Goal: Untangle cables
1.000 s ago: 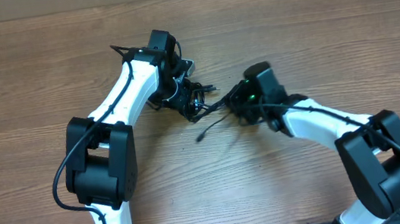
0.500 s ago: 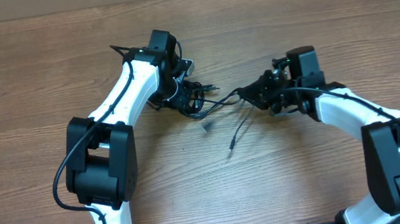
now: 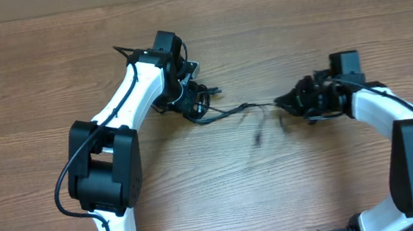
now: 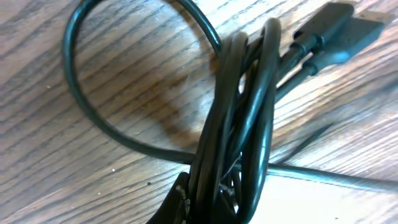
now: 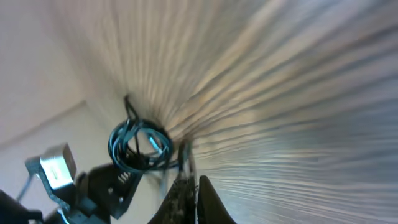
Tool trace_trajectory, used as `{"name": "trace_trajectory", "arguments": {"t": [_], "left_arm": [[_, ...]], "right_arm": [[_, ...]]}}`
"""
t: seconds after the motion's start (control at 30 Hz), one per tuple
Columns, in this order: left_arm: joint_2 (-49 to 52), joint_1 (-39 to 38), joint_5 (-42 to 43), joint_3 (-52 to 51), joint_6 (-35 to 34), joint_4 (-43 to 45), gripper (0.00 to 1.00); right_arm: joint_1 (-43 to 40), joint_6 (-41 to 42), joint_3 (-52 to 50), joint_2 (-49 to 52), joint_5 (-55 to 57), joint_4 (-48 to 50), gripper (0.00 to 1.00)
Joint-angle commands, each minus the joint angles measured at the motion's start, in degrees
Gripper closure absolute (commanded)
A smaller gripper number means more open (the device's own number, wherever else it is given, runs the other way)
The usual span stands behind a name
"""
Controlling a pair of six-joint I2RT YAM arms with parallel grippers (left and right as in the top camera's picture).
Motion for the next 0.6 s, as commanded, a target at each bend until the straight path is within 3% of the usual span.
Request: {"name": "trace_trajectory", "arguments": {"t": [0.0,0.17,0.2,0.33,0.37,0.43,0.57], "left_arm": [[-0.9,0.4,-3.4,-0.2,-0.4,-0.3,0.96],[-0.9,0.4,-3.4,-0.2,-0.4,-0.2,0.96],[-0.9,0.4,-3.3,-0.2,-0.4,-0.2,0.96],[-0.9,0.4,-3.3,-0.2,-0.4,-0.2,0.96],[-0.9,0.4,-3.3,-0.2,-0.4,-0.2,0.96],[-0.9,0.4,-3.3,-0.2,-0.4,-0.2,0.96],[-0.9,0.4,-3.3,-0.2,-0.4,-0.2,0.96]], "right_arm": [[-4.0,-0.4,-0.2,-2.2,0.3,-2.6,0.96],[-7.4,-0.5,-0.2,-2.2,1.7,-7.9,0.96],[-7.5,-0.5,-0.2,-2.2,2.3,-8.7,0.91],[-7.1,-2.0,-0.2,-2.2,3.5,-9.4,0.33],[-6.9,-2.1,-0.2,-2.2,3.6,-9.4,0.28],[-6.3,-2.2,-0.2,-2.2,3.6,-9.4,0.22],[-4.7,-2.2,-0.2,-2.2,3.5,-8.9,0.23]]}}
